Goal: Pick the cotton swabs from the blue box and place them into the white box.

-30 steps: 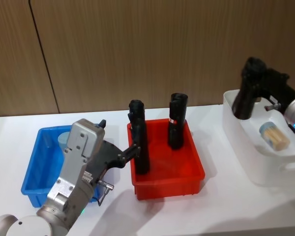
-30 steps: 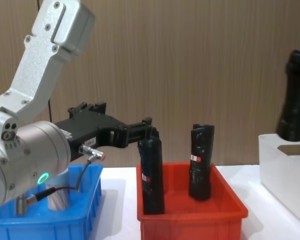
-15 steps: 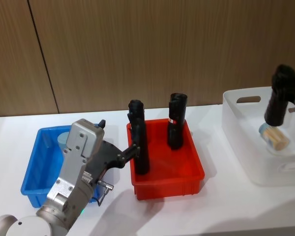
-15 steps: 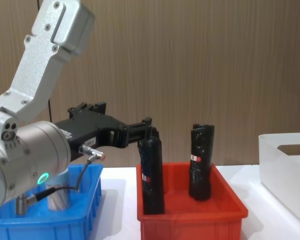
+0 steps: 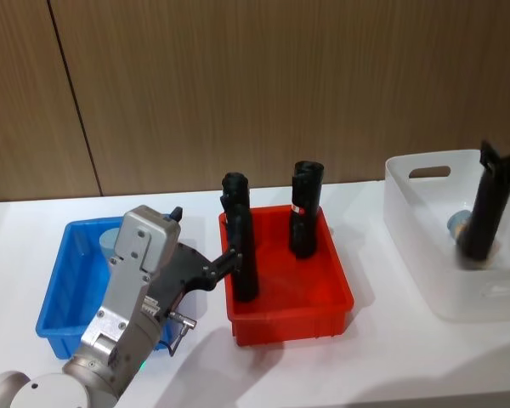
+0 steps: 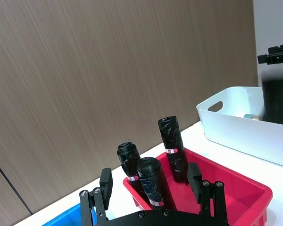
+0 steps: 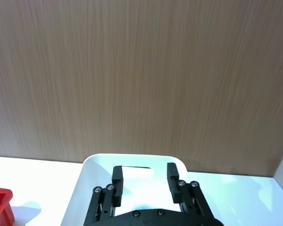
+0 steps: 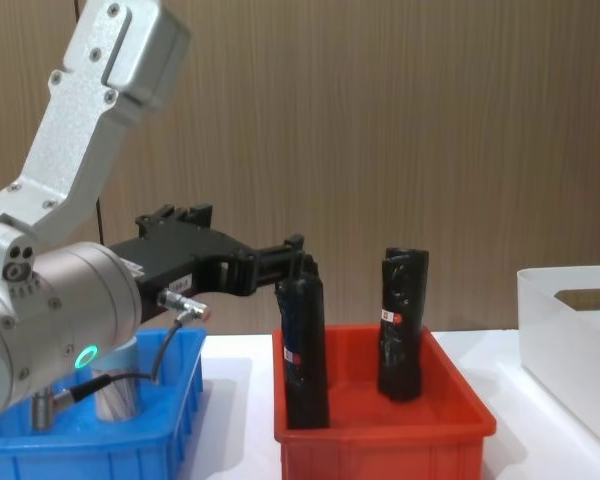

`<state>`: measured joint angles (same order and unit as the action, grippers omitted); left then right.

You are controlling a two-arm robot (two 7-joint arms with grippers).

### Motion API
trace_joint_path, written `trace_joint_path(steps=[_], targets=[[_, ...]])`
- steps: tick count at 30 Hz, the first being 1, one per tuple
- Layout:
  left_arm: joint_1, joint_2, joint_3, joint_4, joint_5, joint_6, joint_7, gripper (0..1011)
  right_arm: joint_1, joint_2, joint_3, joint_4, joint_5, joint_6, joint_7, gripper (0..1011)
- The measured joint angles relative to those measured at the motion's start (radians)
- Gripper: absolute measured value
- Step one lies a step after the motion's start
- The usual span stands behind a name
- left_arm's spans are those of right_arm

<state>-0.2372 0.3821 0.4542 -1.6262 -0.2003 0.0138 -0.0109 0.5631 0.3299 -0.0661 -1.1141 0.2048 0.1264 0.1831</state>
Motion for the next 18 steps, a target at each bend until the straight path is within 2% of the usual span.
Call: trace_joint_path(steps=[2,4,5,7,8,15,18], targets=[[0.0,0.0,0.0,0.0,0.0,0.0,0.0,1004,0.001,0.0,0.001,0.003,0.002,0.0,0.002,614],[0.0,0.0,0.0,0.0,0.0,0.0,0.0,1004,0.001,0.001,0.003,0.006,0.003,0.0,0.004,653],[0.0,0.0,0.0,0.0,0.0,0.0,0.0,1004,0.001,0.002,0.004,0.007,0.004,0.0,0.005,711],[0.0,0.0,0.0,0.0,0.0,0.0,0.0,1004,0.001,0.003,0.005,0.007,0.006,0.0,0.006,750],[0.0,0.0,0.0,0.0,0.0,0.0,0.0,1004,0.001,0.003,0.006,0.007,0.009,-0.001,0.006,805],[0.0,0.0,0.0,0.0,0.0,0.0,0.0,1004,-0.005,0.005,0.011,0.002,0.014,-0.004,0.008,972],[0.0,0.0,0.0,0.0,0.0,0.0,0.0,1004,-0.008,0.006,0.012,-0.003,0.018,-0.006,0.009,1002]])
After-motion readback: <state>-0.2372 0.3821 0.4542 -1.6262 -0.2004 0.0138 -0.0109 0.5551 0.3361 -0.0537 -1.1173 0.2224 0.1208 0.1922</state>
